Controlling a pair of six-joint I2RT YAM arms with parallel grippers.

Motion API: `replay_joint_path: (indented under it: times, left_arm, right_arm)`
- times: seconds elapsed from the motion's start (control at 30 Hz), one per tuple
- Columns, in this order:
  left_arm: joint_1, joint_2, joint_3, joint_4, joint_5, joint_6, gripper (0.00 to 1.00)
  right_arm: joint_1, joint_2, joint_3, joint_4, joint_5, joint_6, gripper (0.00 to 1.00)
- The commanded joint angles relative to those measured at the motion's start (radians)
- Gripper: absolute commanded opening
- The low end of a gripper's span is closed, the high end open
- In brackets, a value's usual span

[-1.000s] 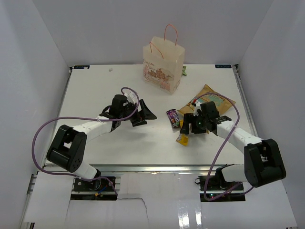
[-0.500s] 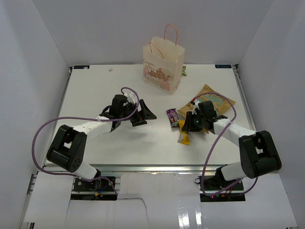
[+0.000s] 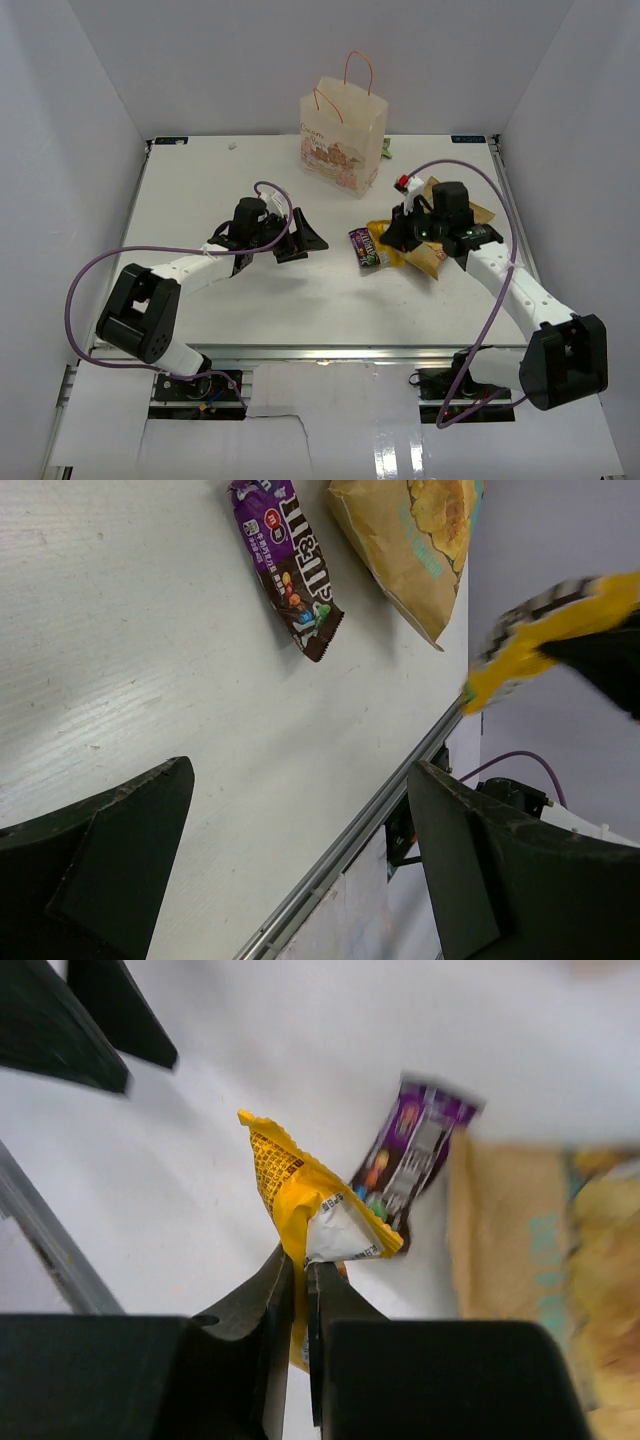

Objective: Place the snacks into the paper bag

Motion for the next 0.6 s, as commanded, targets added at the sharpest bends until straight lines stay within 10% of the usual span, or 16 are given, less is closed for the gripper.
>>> replay_joint_path:
  times: [0.0,0.57]
  left_arm:
    - [-0.005,-0.051,0.034,0.025,0.001,0.034,0.98]
    - [-0.005,-0.139,-0.003,-0.005,-0.028,0.052,0.98]
  right_arm:
    - [-0.013,-0.014,0.212,0.063,-0.12,-0.227,0.08]
    - [-0.011,0.74,1.154,0.622,0.265,-0.169,0.08]
